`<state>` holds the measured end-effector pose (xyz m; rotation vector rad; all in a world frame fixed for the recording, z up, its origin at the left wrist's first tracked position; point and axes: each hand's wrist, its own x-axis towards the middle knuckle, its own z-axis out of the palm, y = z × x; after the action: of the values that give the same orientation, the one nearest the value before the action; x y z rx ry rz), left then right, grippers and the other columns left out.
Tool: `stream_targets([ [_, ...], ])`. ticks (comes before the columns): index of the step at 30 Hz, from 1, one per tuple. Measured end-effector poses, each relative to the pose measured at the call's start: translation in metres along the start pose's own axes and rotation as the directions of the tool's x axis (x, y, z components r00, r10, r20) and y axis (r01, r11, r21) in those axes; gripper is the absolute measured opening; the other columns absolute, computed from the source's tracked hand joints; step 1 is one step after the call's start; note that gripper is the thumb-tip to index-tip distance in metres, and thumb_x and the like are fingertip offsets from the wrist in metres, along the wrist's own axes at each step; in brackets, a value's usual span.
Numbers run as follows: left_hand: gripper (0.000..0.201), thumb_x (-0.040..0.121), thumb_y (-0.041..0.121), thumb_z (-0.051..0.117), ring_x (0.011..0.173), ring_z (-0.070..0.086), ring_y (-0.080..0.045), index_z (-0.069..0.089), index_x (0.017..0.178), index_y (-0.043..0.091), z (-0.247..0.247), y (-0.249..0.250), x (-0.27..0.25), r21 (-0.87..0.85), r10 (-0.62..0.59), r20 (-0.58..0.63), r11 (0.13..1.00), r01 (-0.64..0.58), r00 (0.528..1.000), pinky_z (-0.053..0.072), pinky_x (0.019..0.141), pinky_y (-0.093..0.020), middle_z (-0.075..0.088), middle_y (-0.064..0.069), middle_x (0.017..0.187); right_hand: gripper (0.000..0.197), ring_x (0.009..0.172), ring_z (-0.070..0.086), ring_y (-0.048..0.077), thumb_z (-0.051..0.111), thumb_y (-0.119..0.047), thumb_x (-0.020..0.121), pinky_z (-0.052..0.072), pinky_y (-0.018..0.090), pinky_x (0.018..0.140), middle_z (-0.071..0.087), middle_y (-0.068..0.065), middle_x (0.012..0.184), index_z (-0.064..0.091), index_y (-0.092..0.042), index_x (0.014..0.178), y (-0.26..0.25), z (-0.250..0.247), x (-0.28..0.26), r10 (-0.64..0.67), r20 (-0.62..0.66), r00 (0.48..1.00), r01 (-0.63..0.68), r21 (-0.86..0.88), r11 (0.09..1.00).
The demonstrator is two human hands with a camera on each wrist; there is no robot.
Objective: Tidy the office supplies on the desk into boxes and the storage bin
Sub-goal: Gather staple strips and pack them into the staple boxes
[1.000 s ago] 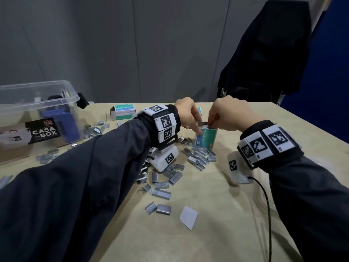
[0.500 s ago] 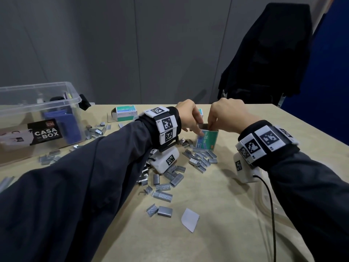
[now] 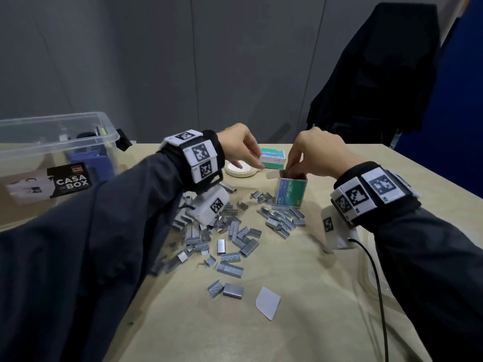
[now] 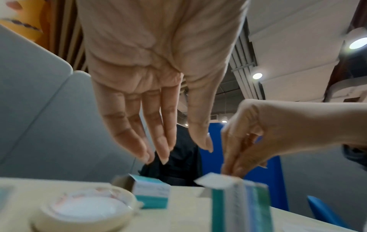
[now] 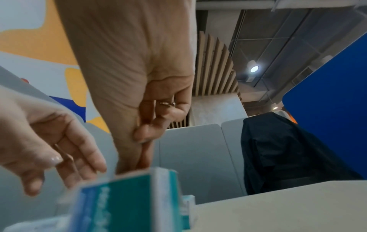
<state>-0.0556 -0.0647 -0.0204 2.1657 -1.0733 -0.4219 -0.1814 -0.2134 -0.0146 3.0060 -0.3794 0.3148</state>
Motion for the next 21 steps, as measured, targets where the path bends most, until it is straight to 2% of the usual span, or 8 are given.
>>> stream_targets([
  [3, 0.024, 0.081, 0.015, 0.076, 0.086, 0.066, -0.013, 0.072, 0.103, 0.007, -0.025, -0.014, -0.007, 0.103, -0.05, 0.007, 0.993, 0.048, 0.999, 0.057, 0.07, -0.026, 0.072, -0.005, 0.094, 0.002, 0.083, 0.065, 0.024, 0.077, -0.026, 0.08, 0.051, 0.035, 0.063, 0.071, -0.003, 0.089, 0.076, -0.028, 0.08, -0.016, -0.006, 0.006, -0.025, -0.128, 0.991, 0.034, 0.063, 0.997],
  [5, 0.019, 0.083, 0.011, 0.075, 0.078, 0.066, -0.012, 0.072, 0.101, 0.008, -0.036, -0.027, -0.011, 0.198, -0.097, 0.007, 0.976, 0.094, 0.995, 0.055, 0.063, -0.022, 0.071, -0.005, 0.09, 0.001, 0.081, 0.065, 0.023, 0.075, -0.025, 0.08, 0.054, 0.036, 0.067, 0.07, -0.003, 0.085, 0.076, -0.026, 0.08, -0.036, -0.009, 0.013, -0.045, -0.177, 0.983, 0.068, 0.124, 0.99],
  [9, 0.014, 0.081, 0.008, 0.075, 0.072, 0.063, -0.014, 0.074, 0.095, 0.007, -0.043, -0.056, -0.023, 0.34, -0.216, 0.031, 0.92, 0.192, 0.976, 0.055, 0.059, -0.023, 0.07, -0.007, 0.084, 0.008, 0.08, 0.069, 0.021, 0.081, -0.023, 0.077, 0.057, 0.034, 0.072, 0.071, 0.0, 0.08, 0.077, -0.018, 0.08, -0.077, 0.002, 0.031, -0.058, 0.072, 0.996, 0.037, 0.254, 0.967],
  [13, 0.013, 0.084, 0.007, 0.072, 0.073, 0.065, -0.015, 0.071, 0.097, 0.003, -0.043, -0.07, -0.028, 0.347, -0.275, 0.047, 0.906, 0.242, 0.96, 0.057, 0.062, -0.025, 0.069, -0.008, 0.084, 0.025, 0.079, 0.07, 0.023, 0.083, -0.021, 0.076, 0.06, 0.038, 0.08, 0.071, 0.008, 0.084, 0.069, -0.002, 0.081, -0.105, 0.026, 0.056, -0.046, 0.307, 0.951, -0.022, 0.214, 0.977],
  [15, 0.012, 0.086, 0.007, 0.07, 0.072, 0.066, -0.013, 0.071, 0.098, 0.005, -0.045, -0.071, -0.028, 0.339, -0.28, 0.053, 0.908, 0.246, 0.958, 0.057, 0.066, -0.028, 0.069, -0.004, 0.08, 0.028, 0.07, 0.065, 0.019, 0.084, -0.025, 0.074, 0.055, 0.027, 0.064, 0.066, 0.004, 0.08, 0.062, -0.009, 0.069, -0.11, 0.036, 0.067, -0.036, 0.384, 0.923, -0.014, 0.127, 0.992],
  [17, 0.011, 0.087, 0.008, 0.069, 0.07, 0.066, -0.012, 0.07, 0.097, 0.006, -0.046, -0.071, -0.029, 0.337, -0.286, 0.061, 0.908, 0.25, 0.956, 0.057, 0.069, -0.03, 0.069, -0.001, 0.078, 0.029, 0.059, 0.056, 0.012, 0.083, -0.03, 0.076, 0.037, 0.019, 0.045, 0.062, -0.003, 0.074, 0.06, -0.014, 0.068, -0.111, 0.043, 0.072, -0.024, 0.424, 0.905, 0.013, 0.028, 1.0],
  [19, 0.011, 0.088, 0.009, 0.068, 0.07, 0.066, -0.011, 0.071, 0.098, 0.007, -0.047, -0.072, -0.029, 0.33, -0.293, 0.068, 0.909, 0.256, 0.954, 0.057, 0.067, -0.028, 0.07, 0.0, 0.079, 0.022, 0.068, 0.057, 0.017, 0.078, -0.027, 0.082, 0.029, 0.019, 0.041, 0.065, 0.001, 0.082, 0.064, -0.011, 0.077, -0.11, 0.046, 0.077, -0.03, 0.433, 0.901, 0.03, 0.006, 1.0],
  [21, 0.013, 0.089, 0.011, 0.067, 0.073, 0.066, -0.012, 0.071, 0.101, 0.006, -0.046, -0.073, -0.029, 0.318, -0.306, 0.08, 0.91, 0.267, 0.949, 0.056, 0.066, -0.028, 0.071, -0.001, 0.083, 0.025, 0.077, 0.057, 0.021, 0.073, -0.022, 0.087, 0.03, 0.02, 0.043, 0.065, 0.006, 0.086, 0.06, -0.008, 0.071, -0.111, 0.048, 0.082, -0.02, 0.431, 0.902, 0.003, 0.04, 0.999],
])
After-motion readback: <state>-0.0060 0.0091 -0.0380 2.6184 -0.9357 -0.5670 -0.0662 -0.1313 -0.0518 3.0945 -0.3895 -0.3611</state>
